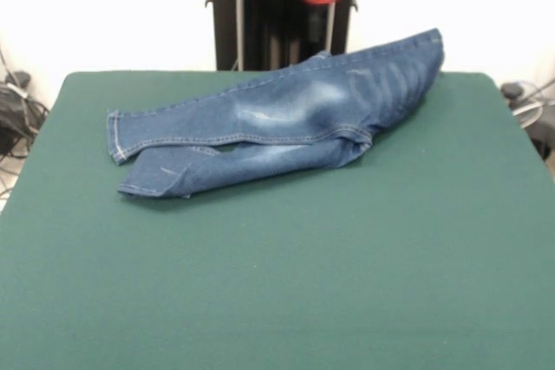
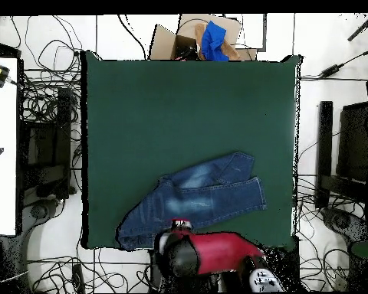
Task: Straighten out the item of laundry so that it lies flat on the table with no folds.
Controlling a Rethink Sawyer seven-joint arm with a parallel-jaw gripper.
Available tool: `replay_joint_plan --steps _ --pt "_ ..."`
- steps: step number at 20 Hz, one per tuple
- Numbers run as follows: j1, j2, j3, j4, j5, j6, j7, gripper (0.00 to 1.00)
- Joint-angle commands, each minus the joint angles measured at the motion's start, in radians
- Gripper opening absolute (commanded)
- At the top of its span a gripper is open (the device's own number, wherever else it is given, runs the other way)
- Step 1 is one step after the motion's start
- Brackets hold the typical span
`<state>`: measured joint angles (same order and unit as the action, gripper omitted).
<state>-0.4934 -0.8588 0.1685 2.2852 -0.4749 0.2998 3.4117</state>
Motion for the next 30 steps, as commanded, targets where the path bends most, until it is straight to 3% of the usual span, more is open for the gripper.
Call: replay_joint_plan --steps 1,7,15,19,24,30 --pt "-0.472 0.164 0.405 -0.248 -0.279 0.283 -0.968 1.0" --pt "-0.549 0.246 0.436 -0.313 -0.325 0.27 -1.118 1.0" --pt "-0.543 0.32 0.362 -0.363 -0.317 0.172 -1.27 1.0" --pt "-0.522 0.4 0.315 -0.437 -0.391 0.108 -1.321 1.0" --pt "-0.548 0.483 0.315 -0.513 -0.455 0.115 -1.392 1.0" --pt "-0.567 0.588 0.309 -0.584 -0.545 0.056 -1.393 1.0"
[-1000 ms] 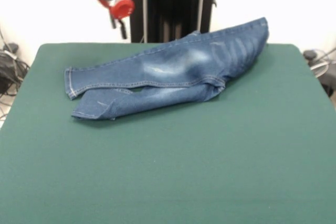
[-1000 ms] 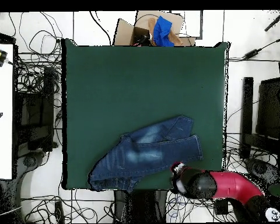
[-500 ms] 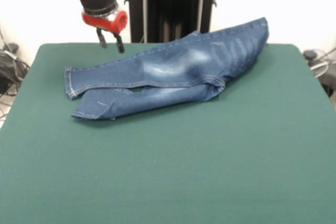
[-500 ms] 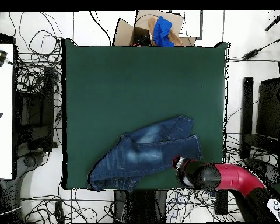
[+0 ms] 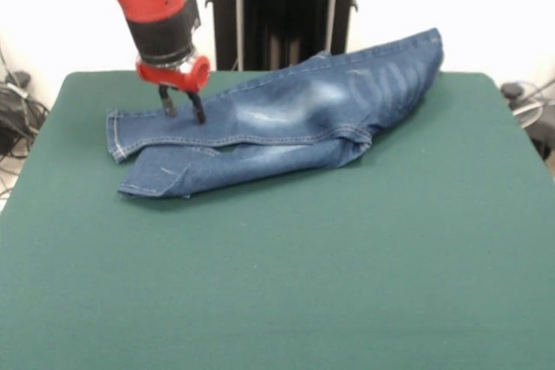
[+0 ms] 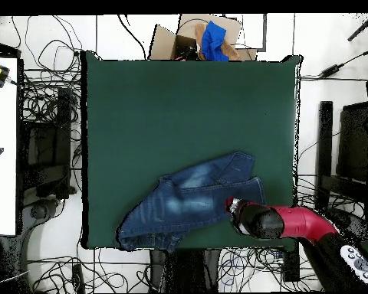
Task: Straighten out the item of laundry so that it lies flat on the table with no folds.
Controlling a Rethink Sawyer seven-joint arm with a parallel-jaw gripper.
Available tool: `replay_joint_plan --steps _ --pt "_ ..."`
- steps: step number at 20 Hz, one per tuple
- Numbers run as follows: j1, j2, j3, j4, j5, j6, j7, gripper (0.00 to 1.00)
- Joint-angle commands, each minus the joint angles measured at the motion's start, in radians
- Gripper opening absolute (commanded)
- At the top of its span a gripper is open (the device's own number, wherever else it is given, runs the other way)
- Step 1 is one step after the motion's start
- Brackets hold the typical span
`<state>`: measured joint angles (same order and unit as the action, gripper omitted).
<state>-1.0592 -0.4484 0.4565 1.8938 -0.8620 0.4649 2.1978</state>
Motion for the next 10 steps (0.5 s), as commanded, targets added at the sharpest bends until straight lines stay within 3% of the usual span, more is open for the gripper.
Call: replay_joint_plan --steps 1,6,10 --pt "-0.005 0.189 0.021 -0.199 -0.159 -0.125 -0.163 1.0" --pt "0.083 0.162 -0.04 -0.196 -0.159 -0.226 0.013 1.0" --pt "0.096 0.179 -0.049 -0.217 -0.151 -0.228 0.016 1.0"
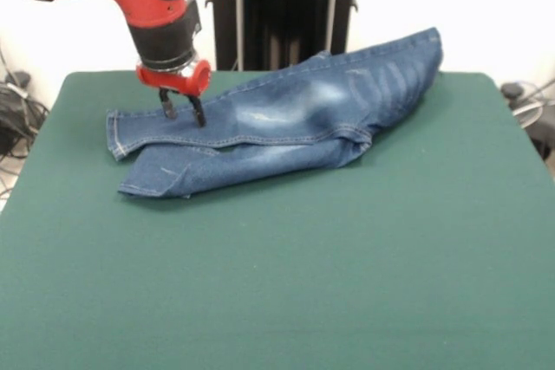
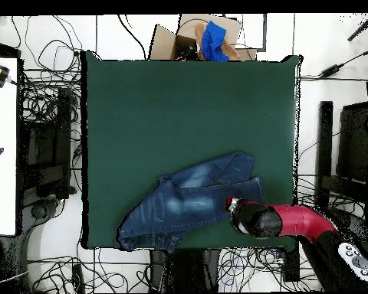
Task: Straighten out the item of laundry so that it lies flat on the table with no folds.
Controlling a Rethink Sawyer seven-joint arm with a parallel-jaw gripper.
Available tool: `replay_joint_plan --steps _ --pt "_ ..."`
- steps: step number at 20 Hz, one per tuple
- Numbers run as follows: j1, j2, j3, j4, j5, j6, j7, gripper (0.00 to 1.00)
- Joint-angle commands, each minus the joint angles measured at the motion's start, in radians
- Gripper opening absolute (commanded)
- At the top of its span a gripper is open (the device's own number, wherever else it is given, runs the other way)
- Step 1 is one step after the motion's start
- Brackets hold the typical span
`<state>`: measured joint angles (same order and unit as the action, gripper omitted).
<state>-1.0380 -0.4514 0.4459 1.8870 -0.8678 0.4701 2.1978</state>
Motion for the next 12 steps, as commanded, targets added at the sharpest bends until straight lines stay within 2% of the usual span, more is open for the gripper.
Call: replay_joint_plan --steps 1,4,7,8,12 --pt "0.08 0.184 -0.044 -0.214 -0.151 -0.241 0.018 1.0" --pt "0.106 0.19 -0.059 -0.229 -0.165 -0.256 0.024 1.0" --pt "0.166 0.179 -0.117 -0.24 -0.183 -0.302 0.085 1.0" --pt "0.174 0.178 -0.13 -0.24 -0.174 -0.316 0.082 0.0" --pt "0.181 0.176 -0.138 -0.241 -0.153 -0.302 0.077 0.0"
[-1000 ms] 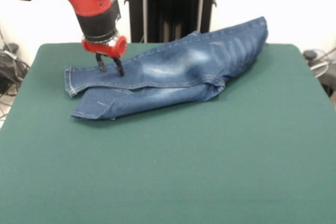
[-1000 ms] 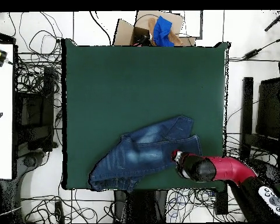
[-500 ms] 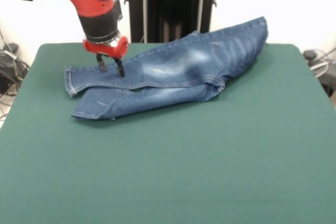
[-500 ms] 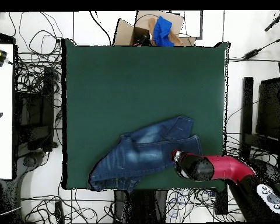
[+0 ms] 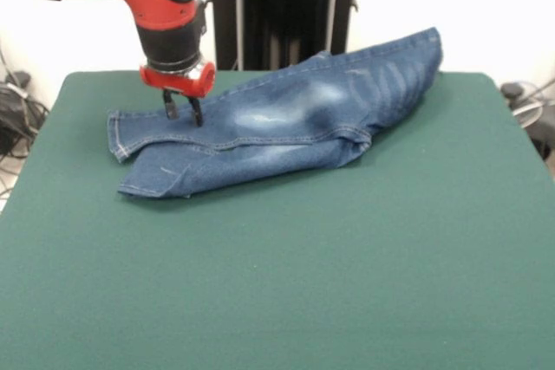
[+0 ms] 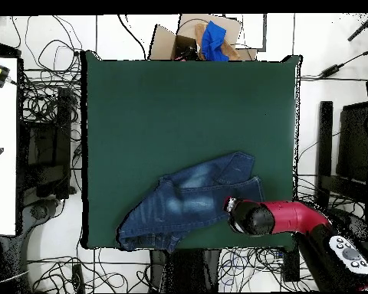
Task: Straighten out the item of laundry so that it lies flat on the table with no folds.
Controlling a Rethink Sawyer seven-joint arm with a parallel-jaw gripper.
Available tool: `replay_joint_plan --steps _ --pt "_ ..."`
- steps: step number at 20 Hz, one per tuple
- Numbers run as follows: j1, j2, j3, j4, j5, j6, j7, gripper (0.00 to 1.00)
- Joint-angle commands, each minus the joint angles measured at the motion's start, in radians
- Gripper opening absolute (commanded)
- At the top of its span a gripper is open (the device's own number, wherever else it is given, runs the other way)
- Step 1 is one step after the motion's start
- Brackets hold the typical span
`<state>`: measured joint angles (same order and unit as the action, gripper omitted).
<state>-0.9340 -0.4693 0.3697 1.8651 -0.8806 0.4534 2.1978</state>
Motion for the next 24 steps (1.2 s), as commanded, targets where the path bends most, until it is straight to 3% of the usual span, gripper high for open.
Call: replay_joint_plan --steps 1,13,17,18,21,24 --pt "0.07 0.195 -0.056 -0.218 -0.131 -0.277 0.061 0.0" --pt "0.057 0.179 -0.037 -0.212 -0.083 -0.21 0.022 0.0" --pt "0.039 0.145 -0.018 -0.167 -0.019 -0.156 0.023 0.0" --pt "0.051 0.1 -0.021 -0.125 0.008 -0.141 0.046 0.0" --pt "0.143 -0.145 -0.022 0.052 0.129 -0.06 0.132 0.0" --pt "0.191 -0.274 0.018 0.097 0.229 0.049 0.103 0.0"
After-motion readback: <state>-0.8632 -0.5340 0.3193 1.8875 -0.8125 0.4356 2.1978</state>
